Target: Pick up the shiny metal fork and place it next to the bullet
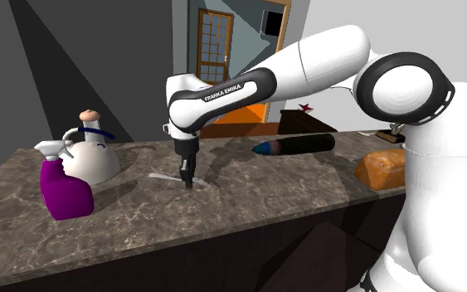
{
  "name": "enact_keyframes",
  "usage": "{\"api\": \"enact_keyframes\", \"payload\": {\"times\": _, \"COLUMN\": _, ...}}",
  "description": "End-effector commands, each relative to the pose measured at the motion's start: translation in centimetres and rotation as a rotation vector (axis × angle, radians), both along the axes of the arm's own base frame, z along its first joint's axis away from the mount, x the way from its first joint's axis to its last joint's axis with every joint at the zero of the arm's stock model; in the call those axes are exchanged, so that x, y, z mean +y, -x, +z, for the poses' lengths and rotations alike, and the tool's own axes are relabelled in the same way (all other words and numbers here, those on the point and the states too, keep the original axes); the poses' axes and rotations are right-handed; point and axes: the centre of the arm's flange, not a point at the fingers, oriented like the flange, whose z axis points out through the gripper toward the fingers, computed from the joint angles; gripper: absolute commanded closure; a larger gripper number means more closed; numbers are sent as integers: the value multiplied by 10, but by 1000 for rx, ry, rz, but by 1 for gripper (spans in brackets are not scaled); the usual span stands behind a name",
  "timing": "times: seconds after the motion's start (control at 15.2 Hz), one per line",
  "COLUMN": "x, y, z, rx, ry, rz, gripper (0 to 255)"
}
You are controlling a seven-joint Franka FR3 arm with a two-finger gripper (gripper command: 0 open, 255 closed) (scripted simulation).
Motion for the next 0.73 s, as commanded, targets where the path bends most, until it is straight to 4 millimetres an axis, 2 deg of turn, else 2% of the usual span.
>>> {"api": "enact_keyframes", "payload": {"times": 0.0, "x": 0, "y": 0, "z": 11, "rx": 0, "ry": 0, "rz": 0, "gripper": 255}}
{"api": "enact_keyframes", "payload": {"times": 0.66, "x": 0, "y": 0, "z": 64, "rx": 0, "ry": 0, "rz": 0, "gripper": 255}}
